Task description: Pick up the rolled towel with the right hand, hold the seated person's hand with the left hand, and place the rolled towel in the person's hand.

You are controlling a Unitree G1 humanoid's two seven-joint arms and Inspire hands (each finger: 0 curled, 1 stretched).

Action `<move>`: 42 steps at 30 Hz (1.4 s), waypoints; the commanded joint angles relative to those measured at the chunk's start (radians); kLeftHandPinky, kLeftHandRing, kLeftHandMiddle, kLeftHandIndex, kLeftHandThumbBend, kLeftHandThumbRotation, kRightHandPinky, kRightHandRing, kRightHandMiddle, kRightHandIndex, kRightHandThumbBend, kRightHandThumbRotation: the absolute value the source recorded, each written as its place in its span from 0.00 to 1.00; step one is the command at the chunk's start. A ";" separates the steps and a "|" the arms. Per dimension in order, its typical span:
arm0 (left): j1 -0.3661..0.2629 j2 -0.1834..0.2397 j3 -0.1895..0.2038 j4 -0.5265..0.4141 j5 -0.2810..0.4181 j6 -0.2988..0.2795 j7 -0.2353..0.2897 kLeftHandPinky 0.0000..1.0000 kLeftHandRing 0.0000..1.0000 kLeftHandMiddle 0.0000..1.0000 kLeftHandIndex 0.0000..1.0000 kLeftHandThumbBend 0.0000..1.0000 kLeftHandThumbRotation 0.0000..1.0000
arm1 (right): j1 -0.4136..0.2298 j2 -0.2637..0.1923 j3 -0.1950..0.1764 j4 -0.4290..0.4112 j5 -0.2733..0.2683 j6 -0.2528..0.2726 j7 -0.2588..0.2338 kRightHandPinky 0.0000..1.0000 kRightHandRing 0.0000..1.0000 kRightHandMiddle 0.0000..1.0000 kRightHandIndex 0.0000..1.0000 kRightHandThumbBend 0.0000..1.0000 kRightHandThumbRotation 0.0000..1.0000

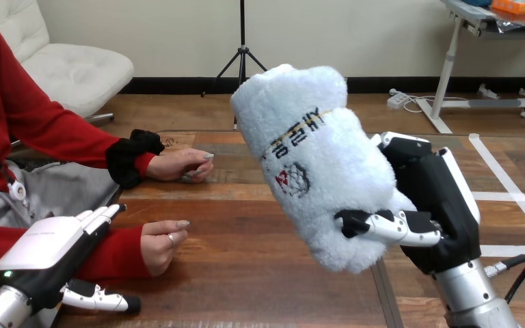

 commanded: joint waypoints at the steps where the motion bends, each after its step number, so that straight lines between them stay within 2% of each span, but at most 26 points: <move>1: -0.093 0.012 -0.039 0.062 0.018 0.015 0.047 0.95 0.97 0.97 0.99 1.00 0.59 | -0.030 -0.001 0.006 -0.079 0.052 -0.012 0.014 0.00 0.03 0.07 0.08 0.44 0.00; 10: -0.130 -0.004 -0.085 0.136 0.031 0.041 0.092 0.95 0.97 0.97 0.99 1.00 0.63 | -0.021 0.003 0.001 -0.081 0.056 -0.049 0.023 0.00 0.04 0.07 0.08 0.46 0.00; 17: -0.152 -0.015 -0.123 0.177 0.036 0.071 0.117 0.95 0.98 0.97 0.99 1.00 0.64 | -0.003 0.003 0.010 -0.112 0.110 -0.007 0.045 0.00 0.04 0.08 0.08 0.46 0.00; 22: -0.163 -0.022 -0.146 0.202 0.037 0.085 0.138 0.95 0.97 0.97 0.98 1.00 0.65 | -0.002 0.004 0.007 -0.109 0.110 -0.031 0.053 0.00 0.04 0.08 0.09 0.45 0.00; 30: -0.176 -0.037 -0.178 0.233 0.039 0.108 0.194 0.94 0.96 0.95 0.97 1.00 0.66 | 0.013 0.007 0.005 -0.135 0.103 -0.021 0.033 0.00 0.04 0.08 0.09 0.47 0.00; 42: -0.192 -0.052 -0.203 0.260 0.035 0.130 0.226 0.91 0.92 0.90 0.92 1.00 0.65 | 0.030 0.002 0.009 -0.164 0.122 0.003 0.037 0.00 0.03 0.08 0.09 0.46 0.00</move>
